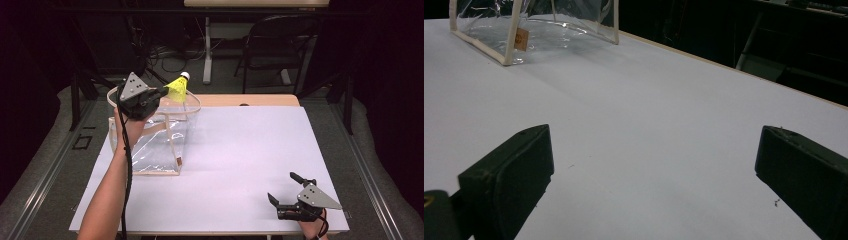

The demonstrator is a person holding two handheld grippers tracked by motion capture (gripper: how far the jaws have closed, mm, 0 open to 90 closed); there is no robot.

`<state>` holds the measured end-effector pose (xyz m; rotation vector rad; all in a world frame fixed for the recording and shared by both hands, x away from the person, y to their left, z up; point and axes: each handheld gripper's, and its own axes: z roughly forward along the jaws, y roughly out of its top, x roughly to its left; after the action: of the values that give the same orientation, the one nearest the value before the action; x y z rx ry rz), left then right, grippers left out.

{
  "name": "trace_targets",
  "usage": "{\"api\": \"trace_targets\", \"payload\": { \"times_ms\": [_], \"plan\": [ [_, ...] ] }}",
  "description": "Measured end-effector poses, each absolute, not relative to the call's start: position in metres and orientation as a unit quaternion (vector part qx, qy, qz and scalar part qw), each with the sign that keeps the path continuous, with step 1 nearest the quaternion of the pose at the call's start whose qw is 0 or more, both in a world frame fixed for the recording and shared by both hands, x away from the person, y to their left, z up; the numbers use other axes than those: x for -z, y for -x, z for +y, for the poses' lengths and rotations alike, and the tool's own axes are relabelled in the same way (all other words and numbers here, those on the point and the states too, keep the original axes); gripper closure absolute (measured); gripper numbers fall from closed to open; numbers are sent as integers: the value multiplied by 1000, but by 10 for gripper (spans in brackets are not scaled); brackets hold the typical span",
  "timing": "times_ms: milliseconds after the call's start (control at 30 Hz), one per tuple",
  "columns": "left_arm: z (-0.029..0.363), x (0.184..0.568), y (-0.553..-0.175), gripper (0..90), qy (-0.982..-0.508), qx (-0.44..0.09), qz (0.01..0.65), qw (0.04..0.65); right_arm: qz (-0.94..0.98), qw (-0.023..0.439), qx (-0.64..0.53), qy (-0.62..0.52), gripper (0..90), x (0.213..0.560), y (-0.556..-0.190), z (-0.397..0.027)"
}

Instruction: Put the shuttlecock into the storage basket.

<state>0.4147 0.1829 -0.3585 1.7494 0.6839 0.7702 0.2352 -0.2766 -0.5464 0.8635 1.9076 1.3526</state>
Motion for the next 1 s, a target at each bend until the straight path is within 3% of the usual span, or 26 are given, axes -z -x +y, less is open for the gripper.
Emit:
{"api": "trace_targets", "payload": {
  "times_ms": [1000],
  "plan": [
    [211,363,-412,897,-710,-339,320,527,725,320,-512,-330,18,546,-235,-277]
  ]
}}
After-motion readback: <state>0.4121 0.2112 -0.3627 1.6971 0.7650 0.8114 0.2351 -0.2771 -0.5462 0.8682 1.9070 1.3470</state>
